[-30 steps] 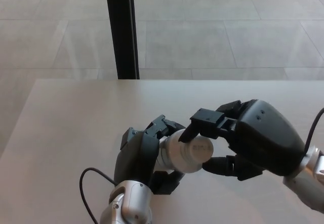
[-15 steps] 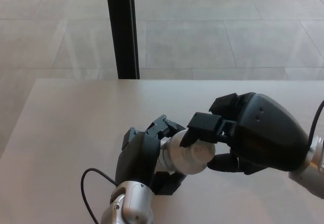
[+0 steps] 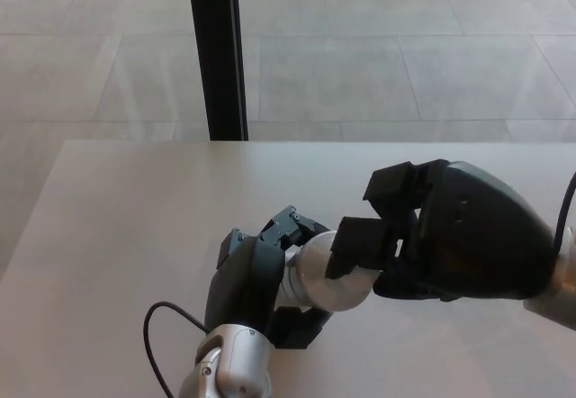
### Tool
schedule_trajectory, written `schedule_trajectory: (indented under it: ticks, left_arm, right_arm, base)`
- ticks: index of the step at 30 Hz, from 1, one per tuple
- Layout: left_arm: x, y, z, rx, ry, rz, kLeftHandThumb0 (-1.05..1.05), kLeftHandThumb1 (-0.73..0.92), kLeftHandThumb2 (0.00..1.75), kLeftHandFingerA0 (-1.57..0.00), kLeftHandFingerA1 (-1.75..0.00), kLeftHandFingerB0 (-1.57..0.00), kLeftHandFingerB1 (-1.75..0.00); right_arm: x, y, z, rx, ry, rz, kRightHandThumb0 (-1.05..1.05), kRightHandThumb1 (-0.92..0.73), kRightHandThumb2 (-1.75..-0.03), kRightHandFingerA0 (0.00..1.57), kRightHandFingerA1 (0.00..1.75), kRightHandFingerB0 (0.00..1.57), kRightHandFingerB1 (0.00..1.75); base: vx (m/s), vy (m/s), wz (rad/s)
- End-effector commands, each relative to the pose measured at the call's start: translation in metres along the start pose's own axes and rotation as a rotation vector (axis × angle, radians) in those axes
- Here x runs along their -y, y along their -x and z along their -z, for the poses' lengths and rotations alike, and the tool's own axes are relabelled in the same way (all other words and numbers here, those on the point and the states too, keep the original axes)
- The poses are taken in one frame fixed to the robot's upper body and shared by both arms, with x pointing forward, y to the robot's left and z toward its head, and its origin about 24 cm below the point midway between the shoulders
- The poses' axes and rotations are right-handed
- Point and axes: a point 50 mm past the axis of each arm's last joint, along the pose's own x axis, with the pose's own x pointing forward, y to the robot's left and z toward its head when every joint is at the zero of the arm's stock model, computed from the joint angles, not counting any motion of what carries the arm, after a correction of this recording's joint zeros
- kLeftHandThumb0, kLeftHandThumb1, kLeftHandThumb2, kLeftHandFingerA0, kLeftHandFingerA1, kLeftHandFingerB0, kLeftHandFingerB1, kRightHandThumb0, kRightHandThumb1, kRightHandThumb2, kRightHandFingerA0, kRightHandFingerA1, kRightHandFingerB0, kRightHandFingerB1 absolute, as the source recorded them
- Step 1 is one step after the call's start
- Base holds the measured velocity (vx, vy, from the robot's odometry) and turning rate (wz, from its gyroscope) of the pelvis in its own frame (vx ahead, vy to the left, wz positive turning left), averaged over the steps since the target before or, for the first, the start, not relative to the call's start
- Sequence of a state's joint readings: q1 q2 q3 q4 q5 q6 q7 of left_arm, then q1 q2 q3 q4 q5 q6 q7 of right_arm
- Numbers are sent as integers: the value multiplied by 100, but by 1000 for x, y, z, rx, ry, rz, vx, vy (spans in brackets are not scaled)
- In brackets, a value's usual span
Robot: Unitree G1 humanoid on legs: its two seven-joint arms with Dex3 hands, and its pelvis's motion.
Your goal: The robot uses its left hand to to lift the bottle kept on the middle of the desk and tilts it towards its right hand. It then uses its right hand to rotate its cap to open it and places the bottle and cap back on the desk
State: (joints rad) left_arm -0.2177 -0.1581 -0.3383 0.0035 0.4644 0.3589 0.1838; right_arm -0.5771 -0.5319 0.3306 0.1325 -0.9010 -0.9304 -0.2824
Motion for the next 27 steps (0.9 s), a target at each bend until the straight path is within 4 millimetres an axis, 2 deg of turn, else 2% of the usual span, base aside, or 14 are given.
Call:
schedule_trajectory:
  ticks: [1,2,7,10,11,12,14,15,16,21,24,25,26,27]
  left_arm:
    - [-5,3,16,-86,-27,-7,16,69,92,-107,-161,-92,-140]
    - [-5,2,16,-83,-31,-9,19,73,93,-80,-175,-73,-151]
    - [-6,2,17,-84,-39,-14,15,78,85,-74,-175,-67,-149]
    - [-6,3,17,-90,-61,-16,18,81,79,-67,-174,-62,-144]
    - [-6,3,18,-92,-61,-16,18,81,79,-67,-174,-62,-144]
    - [-7,3,19,-92,-74,-17,20,84,81,-95,-162,-76,-133]
    - [-7,3,19,-92,-75,-17,20,84,81,-95,-162,-76,-133]
    - [-7,3,20,-93,-72,-17,19,84,78,-68,-175,-60,-144]
    - [-7,3,21,-84,-77,-16,21,82,88,-99,-164,-78,-135]
    - [-7,3,21,-93,-68,-4,27,70,123,-93,-172,-79,-141]
    - [-7,3,21,-100,-67,1,29,72,121,-90,-172,-78,-141]
    - [-7,3,21,-102,-65,2,25,74,114,-93,-169,-79,-137]
    - [-6,4,22,-105,-62,5,23,75,110,-91,-169,-78,-137]
    - [-6,4,22,-107,-60,5,23,75,110,-93,-169,-79,-137]
  right_arm:
    - [14,-1,-3,224,85,-17,-35,-61,-74,87,152,81,105]
    - [15,-2,-2,249,103,-26,-34,-61,-72,88,152,82,105]
    - [22,-5,3,325,170,-59,-31,-56,-71,89,153,82,105]
    - [26,-4,7,335,184,-59,-31,-53,-70,91,159,84,114]
    - [28,-4,10,335,184,-50,-31,-53,-70,91,159,84,114]
    - [32,0,13,324,194,-74,-33,-54,-70,89,157,82,106]
    - [32,0,14,328,195,-73,-33,-54,-70,89,157,82,106]
    - [33,1,15,326,205,-72,-32,-54,-68,89,157,82,106]
    - [35,6,18,319,211,-81,-31,-54,-67,89,158,82,103]
    - [39,18,21,296,229,-109,-31,-55,-70,92,157,79,109]
    - [39,22,23,268,203,-88,-31,-54,-70,92,151,83,103]
    - [38,24,24,238,180,-69,-26,-54,-80,87,149,78,125]
    - [37,27,27,177,145,-35,-22,-51,-85,86,144,77,129]
    - [36,29,28,140,129,-9,-18,-48,-92,86,148,76,136]
  base:
    - [0,0,0]
    - [0,0,0]
    - [0,0,0]
    - [0,0,0]
    - [0,0,0]
    - [0,0,0]
    - [0,0,0]
    - [0,0,0]
    - [0,0,0]
    - [0,0,0]
    - [0,0,0]
    - [0,0,0]
    - [0,0,0]
    - [0,0,0]
